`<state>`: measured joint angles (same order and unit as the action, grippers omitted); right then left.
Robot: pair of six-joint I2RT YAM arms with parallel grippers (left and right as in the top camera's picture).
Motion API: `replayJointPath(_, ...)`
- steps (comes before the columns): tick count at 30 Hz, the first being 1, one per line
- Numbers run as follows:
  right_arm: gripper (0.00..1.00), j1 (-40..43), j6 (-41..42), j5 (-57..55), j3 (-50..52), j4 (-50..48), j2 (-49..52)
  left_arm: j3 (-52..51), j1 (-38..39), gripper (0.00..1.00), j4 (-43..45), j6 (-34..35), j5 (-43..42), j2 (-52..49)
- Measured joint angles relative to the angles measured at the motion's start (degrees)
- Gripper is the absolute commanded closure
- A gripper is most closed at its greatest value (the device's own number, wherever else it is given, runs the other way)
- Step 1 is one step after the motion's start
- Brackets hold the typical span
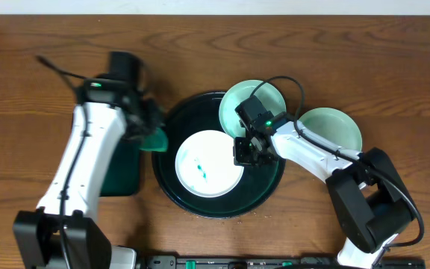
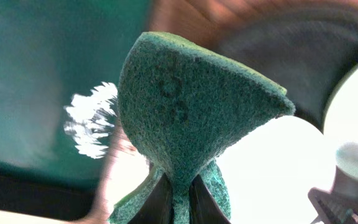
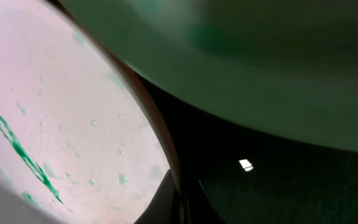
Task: Clean dirty plates on tray and stack at the side
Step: 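Bring the sponge with left gripper onto the bottom plate, then scrub the plate with the sponge while right gripper holds it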
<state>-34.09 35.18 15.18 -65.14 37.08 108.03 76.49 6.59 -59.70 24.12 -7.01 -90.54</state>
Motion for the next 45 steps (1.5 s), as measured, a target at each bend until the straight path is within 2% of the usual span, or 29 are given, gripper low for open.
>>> replayJointPath(7,0.99,0.0,0.2,0.0,0.0,0.0,0.1,-8.9,12.6,0.93,7.5,9.1,-0.5,0.0)
replayJointPath(12,0.99,0.0,0.2,0.0,0.0,0.0,0.1,-15.9,17.8,0.93,15.4,13.8,-0.5,-0.2)
replayJointPath(18,0.99,0.0,0.2,0.0,0.0,0.1,0.1,-18.0,21.0,0.93,16.7,16.5,-0.6,-4.8)
replayJointPath(23,0.99,0.0,0.2,0.0,0.0,0.1,0.2,-17.9,21.0,0.93,18.3,15.0,-4.4,-8.8)
replayJointPath(28,0.99,0.0,0.2,0.0,-0.1,0.0,0.3,-17.9,20.5,0.93,23.5,5.3,-16.5,-9.9)
replayJointPath(31,0.99,0.0,0.2,0.0,-0.1,0.0,0.3,-17.9,20.4,0.93,25.1,1.7,-20.3,-10.6)
replayJointPath(37,0.99,0.0,0.2,0.0,-0.1,0.0,0.3,-17.7,17.1,0.93,23.7,2.4,-17.9,-10.6)
replayJointPath(45,0.99,0.0,0.2,0.8,-0.1,0.2,0.3,-14.6,11.3,0.93,16.0,8.2,-5.0,-10.6)
